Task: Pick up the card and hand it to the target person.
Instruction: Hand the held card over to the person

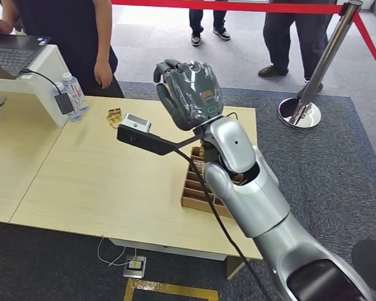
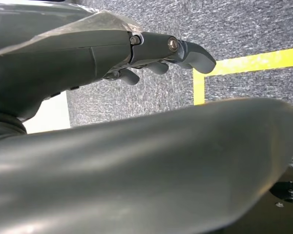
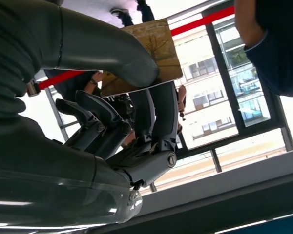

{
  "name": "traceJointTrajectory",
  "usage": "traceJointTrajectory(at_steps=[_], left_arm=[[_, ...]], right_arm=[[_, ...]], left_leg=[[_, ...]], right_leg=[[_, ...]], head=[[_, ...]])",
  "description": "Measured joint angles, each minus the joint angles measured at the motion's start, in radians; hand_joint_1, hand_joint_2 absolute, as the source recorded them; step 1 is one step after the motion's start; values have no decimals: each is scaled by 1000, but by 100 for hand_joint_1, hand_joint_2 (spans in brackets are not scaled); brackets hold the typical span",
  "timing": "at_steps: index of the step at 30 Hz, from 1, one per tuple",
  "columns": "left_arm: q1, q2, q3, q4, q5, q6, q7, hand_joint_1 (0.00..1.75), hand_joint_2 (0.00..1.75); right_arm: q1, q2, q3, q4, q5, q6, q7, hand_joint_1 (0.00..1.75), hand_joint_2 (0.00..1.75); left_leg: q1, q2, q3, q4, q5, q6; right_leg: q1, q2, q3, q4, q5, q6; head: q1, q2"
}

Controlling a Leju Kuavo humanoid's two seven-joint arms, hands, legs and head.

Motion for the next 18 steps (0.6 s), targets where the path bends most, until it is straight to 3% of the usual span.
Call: traceJointTrajectory(at_steps=[8,18], left_arm=[[-1,-2,0,0,-1,7,-1,0,0],[-1,-8,-3,0,-31,8,9,0,0]], right_arm=[[-79,83,9,169,-33,-54,-35,175,175],[-140,113,26,296,-90,-82,-7,175,175]], left_leg=[[0,0,0,0,0,0],[0,0,0,0,0,0]], right_leg=[[0,0,0,0,0,0],[0,0,0,0,0,0]], head=[[0,0],[0,0]])
